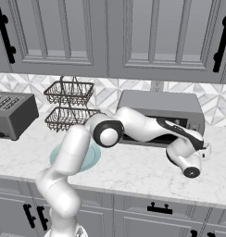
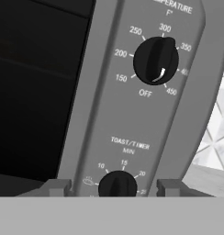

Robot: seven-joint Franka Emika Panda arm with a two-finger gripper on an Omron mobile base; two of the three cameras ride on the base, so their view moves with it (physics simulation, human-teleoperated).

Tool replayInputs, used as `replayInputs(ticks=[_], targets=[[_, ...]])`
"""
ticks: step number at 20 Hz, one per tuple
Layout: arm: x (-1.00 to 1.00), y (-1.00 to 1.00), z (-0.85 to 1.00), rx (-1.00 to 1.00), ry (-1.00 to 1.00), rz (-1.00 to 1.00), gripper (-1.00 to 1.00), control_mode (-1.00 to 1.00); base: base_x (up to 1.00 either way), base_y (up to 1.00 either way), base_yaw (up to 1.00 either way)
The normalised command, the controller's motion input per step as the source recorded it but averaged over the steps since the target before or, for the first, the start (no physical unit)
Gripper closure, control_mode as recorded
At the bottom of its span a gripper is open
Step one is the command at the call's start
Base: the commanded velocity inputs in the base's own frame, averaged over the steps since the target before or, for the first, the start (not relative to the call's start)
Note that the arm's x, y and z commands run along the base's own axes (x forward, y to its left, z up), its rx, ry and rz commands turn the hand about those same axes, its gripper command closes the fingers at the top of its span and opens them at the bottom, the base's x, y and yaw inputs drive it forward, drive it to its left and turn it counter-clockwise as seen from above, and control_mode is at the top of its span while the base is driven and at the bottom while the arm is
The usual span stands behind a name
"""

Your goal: Pick up the kebab skewer and baguette bread, and place them inside the toaster oven. Close the toaster oven door and start by setting the timer.

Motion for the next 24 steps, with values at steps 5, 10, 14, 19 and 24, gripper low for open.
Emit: replayInputs(ticks=[5,10,14,19,24], targets=[[-0.25,-0.03,0.00,0.00,0.00,0.02,1.00,-1.00,0.00,0.00,0.00],[-0.27,-0.03,0.02,0.00,0.00,0.02,1.00,-1.00,0.00,0.00,0.00],[-0.18,-0.08,0.05,0.00,0.00,0.03,1.00,-1.00,0.00,0.00,0.00],[-0.19,-0.08,0.04,0.00,0.00,0.03,1.00,-1.00,0.00,0.00,0.00],[-0.25,-0.07,0.01,0.00,0.00,0.04,1.00,-1.00,0.00,0.00,0.00]])
